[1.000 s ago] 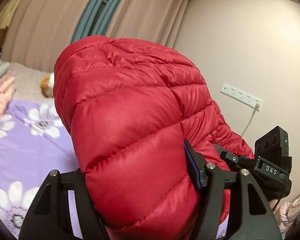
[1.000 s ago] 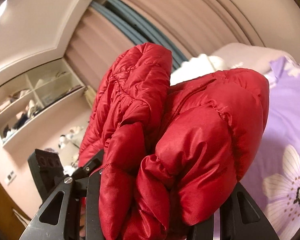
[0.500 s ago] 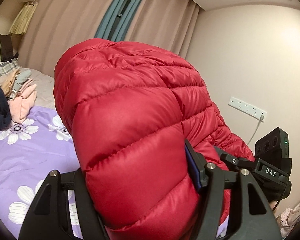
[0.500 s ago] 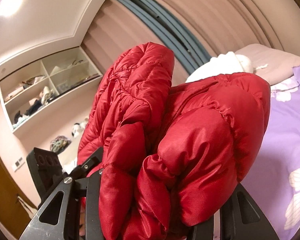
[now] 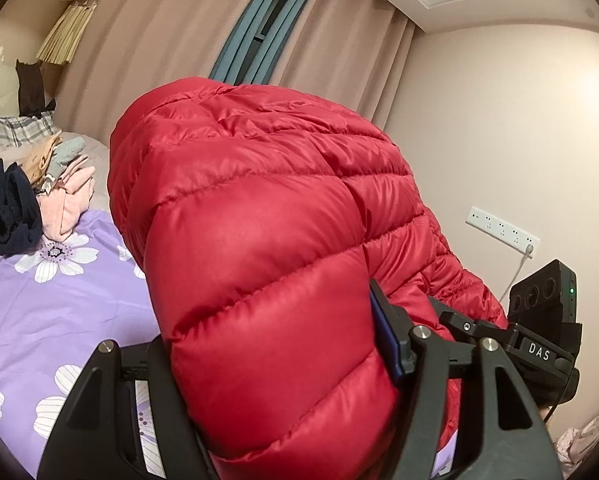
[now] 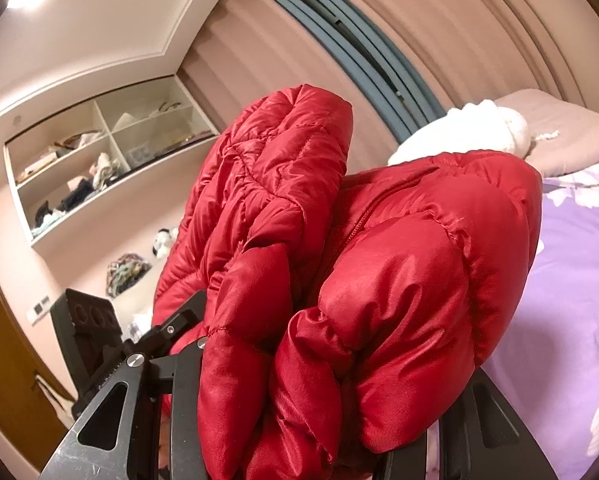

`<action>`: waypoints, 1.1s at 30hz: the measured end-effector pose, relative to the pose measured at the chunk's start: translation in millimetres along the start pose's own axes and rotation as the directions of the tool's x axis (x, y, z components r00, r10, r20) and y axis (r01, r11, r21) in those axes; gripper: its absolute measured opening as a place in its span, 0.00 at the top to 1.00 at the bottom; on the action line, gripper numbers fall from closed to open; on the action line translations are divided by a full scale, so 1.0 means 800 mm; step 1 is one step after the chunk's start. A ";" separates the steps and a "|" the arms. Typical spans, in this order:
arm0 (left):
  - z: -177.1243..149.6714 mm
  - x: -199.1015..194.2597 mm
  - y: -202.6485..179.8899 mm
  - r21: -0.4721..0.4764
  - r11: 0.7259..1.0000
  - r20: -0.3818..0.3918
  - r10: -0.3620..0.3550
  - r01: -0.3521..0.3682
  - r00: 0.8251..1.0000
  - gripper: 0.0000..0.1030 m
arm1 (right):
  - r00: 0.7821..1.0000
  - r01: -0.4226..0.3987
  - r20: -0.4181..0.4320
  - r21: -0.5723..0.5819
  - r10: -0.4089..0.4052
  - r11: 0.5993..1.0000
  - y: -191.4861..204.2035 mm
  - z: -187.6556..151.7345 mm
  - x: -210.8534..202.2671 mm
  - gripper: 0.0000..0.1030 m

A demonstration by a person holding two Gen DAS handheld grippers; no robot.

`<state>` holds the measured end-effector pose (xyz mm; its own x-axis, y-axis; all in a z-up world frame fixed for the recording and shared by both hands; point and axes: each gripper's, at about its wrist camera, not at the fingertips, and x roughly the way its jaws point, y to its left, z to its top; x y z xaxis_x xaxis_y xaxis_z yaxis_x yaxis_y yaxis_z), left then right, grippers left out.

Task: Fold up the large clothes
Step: 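Hold the lifted red jacket bundle up with both tools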

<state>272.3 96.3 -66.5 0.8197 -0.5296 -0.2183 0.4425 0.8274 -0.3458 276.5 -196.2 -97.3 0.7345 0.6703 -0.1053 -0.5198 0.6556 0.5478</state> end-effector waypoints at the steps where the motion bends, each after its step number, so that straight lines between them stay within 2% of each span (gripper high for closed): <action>1: 0.000 0.001 0.000 0.001 1.000 0.001 0.001 -0.001 1.000 0.37 | 1.000 0.002 -0.001 -0.004 -0.002 1.000 -0.001 0.000 -0.001 0.57; 16: 0.001 0.033 0.010 -0.013 1.000 -0.007 -0.010 0.010 1.000 0.37 | 0.999 0.033 -0.006 -0.005 -0.033 0.999 -0.011 0.005 0.000 0.57; 25: 0.003 0.044 0.013 -0.016 1.000 -0.028 -0.004 0.004 1.000 0.37 | 0.999 0.053 -0.010 0.006 -0.053 0.999 0.003 -0.002 0.008 0.57; 33: 0.005 0.039 0.010 -0.008 1.000 -0.016 0.008 -0.008 1.000 0.37 | 0.999 0.052 -0.005 0.015 -0.052 0.999 0.020 -0.006 0.013 0.56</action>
<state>302.5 87.1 -71.9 0.8171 -0.5263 -0.2354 0.4334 0.8299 -0.3512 273.7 -176.9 -93.4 0.7586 0.6368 -0.1378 -0.4741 0.6846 0.5537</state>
